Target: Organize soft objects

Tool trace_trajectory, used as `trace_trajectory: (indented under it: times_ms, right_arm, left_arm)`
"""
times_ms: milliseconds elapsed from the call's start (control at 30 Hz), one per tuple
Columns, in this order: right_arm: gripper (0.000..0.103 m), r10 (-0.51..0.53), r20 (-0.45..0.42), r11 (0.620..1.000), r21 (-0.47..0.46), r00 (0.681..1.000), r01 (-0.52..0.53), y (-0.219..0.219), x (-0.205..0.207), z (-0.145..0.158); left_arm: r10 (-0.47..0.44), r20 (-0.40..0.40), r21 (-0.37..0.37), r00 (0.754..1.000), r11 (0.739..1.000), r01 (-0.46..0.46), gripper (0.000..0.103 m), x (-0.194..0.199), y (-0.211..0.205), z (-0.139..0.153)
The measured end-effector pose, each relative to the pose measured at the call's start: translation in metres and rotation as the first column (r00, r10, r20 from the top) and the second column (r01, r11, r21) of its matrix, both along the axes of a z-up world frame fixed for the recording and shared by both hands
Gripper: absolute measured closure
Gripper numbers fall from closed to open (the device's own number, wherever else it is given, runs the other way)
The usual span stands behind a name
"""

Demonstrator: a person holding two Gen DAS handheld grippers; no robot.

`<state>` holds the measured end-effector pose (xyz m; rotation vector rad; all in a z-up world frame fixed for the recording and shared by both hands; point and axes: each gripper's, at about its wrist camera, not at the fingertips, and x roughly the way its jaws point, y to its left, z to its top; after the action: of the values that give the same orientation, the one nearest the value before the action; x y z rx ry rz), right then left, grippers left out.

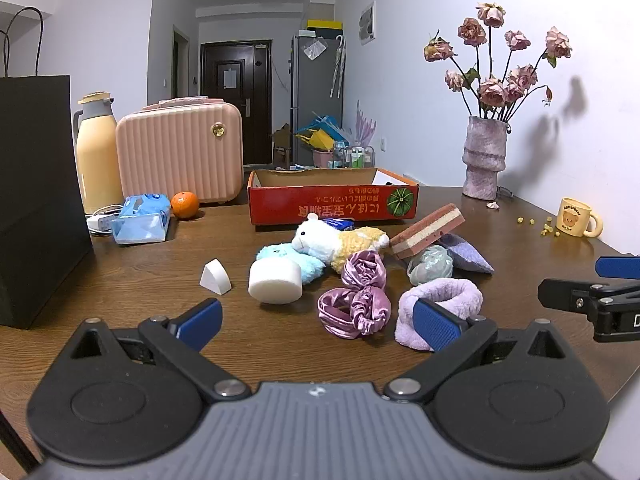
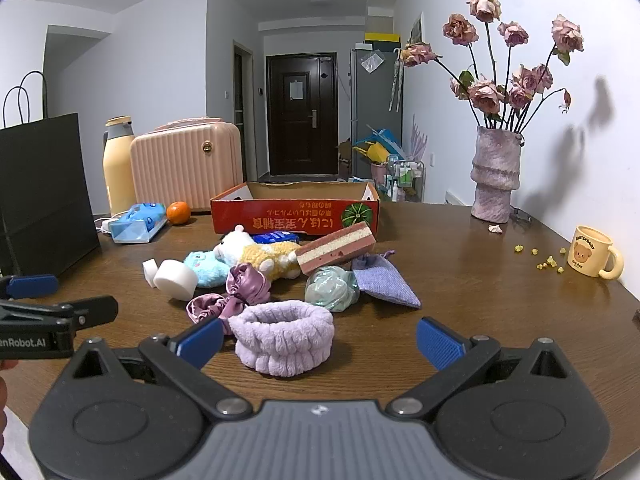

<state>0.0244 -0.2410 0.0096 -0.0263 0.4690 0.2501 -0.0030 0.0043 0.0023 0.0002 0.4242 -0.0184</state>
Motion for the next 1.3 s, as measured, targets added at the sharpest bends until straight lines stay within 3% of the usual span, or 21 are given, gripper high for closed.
trace_trajectory:
  times_ms: [1300]
  right_arm:
    - [0.0,-0.003,0.01,1.0,-0.008,1.0,0.003,-0.0029,-0.005,0.0043]
  left_arm:
    - [0.005,0.009,-0.005,1.0,1.0,-0.005,0.0,-0.0046,0.0053,0.005]
